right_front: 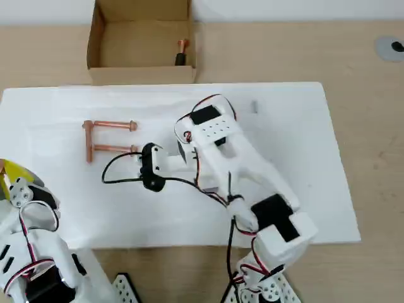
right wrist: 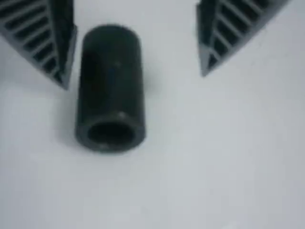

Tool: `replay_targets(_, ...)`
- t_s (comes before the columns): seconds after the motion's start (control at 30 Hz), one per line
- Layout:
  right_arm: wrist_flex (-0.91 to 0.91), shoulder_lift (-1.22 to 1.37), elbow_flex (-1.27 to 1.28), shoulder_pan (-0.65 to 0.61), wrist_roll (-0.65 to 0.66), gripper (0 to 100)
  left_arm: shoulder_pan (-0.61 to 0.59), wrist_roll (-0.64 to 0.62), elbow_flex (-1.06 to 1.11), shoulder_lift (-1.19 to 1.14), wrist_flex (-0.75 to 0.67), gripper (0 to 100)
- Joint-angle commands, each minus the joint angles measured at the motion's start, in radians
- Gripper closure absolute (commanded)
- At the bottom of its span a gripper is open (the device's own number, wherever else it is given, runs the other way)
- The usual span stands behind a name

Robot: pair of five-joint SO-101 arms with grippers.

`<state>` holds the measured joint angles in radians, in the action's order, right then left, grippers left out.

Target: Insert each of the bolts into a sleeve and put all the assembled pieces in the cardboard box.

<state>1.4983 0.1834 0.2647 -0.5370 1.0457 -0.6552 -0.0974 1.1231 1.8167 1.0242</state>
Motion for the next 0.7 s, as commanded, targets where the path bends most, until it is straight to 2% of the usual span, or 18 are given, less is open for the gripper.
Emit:
replay_targets(0.0,-0.012,0.019,-0.007,-0.007,0.012,78.5,-0.014,0.011,-0.012,0.005,-0.017,99)
replay_targets(0.47,-0.041,0.17,-0.008,-0.005,0.008,78.7,-0.014,0.012,-0.014,0.005,-0.017,99)
replay_targets(0.67,-0.043,0.17,-0.024,-0.005,-0.025,95.3,-0.014,0.012,-0.041,0.005,-0.017,99)
